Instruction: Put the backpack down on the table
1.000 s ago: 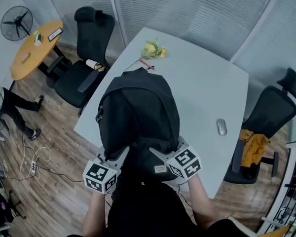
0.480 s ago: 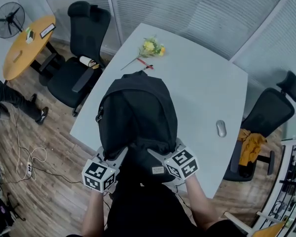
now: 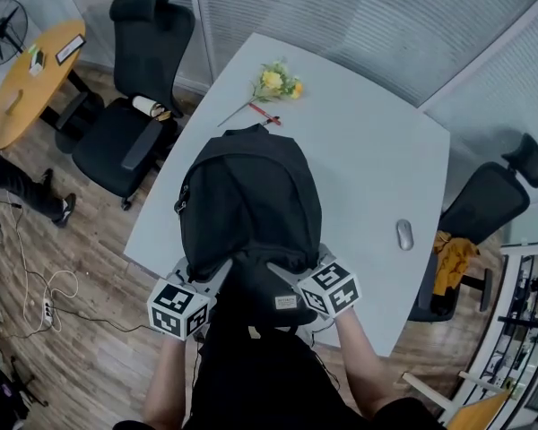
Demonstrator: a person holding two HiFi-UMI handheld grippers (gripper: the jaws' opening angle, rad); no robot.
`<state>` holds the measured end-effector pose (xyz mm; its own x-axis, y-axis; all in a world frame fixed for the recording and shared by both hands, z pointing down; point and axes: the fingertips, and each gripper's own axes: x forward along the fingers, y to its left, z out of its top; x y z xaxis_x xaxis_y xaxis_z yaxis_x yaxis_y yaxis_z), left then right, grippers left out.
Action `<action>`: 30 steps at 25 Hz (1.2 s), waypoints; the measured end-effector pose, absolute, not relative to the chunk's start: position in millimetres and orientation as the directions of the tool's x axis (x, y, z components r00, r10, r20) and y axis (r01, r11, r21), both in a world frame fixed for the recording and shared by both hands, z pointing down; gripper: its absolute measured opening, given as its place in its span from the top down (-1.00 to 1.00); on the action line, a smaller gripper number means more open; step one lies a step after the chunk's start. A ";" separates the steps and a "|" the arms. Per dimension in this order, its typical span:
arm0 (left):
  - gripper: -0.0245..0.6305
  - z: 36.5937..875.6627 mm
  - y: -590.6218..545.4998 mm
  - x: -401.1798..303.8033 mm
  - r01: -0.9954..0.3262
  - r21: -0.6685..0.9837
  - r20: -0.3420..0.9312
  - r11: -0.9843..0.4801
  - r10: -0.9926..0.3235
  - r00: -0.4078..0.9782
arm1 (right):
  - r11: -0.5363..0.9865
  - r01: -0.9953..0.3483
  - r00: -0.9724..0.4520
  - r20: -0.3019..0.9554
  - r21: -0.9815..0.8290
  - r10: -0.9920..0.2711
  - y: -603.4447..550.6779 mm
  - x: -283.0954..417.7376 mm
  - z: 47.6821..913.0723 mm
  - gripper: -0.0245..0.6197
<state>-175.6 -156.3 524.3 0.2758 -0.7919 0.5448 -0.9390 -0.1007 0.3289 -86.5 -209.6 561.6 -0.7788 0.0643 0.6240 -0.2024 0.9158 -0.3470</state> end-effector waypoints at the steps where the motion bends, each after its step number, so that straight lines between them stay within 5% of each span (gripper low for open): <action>1: 0.64 527.1 -159.5 -180.9 -0.937 0.334 0.547 -0.102 -0.789 0.280 | 0.913 -0.207 -0.775 0.628 -0.351 0.066 -212.4 -91.7 564.5 0.01; 20: 0.62 557.4 -213.5 -252.2 -0.923 0.371 0.599 -0.100 -0.734 0.321 | 0.863 -0.282 -0.735 0.673 -0.418 0.086 -261.1 -160.4 607.9 -0.05; 30: 0.58 573.5 -225.9 -258.6 -0.929 0.363 0.616 -0.067 -0.731 0.293 | 0.867 -0.335 -0.709 0.705 -0.368 0.026 -277.5 -159.7 625.3 -0.25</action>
<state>-258.6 -225.9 573.5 0.2933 -0.7307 0.6164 -0.9294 -0.0667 0.3631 -159.7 -277.5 625.3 -0.7086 0.0257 0.7052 -0.3351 0.8672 -0.3683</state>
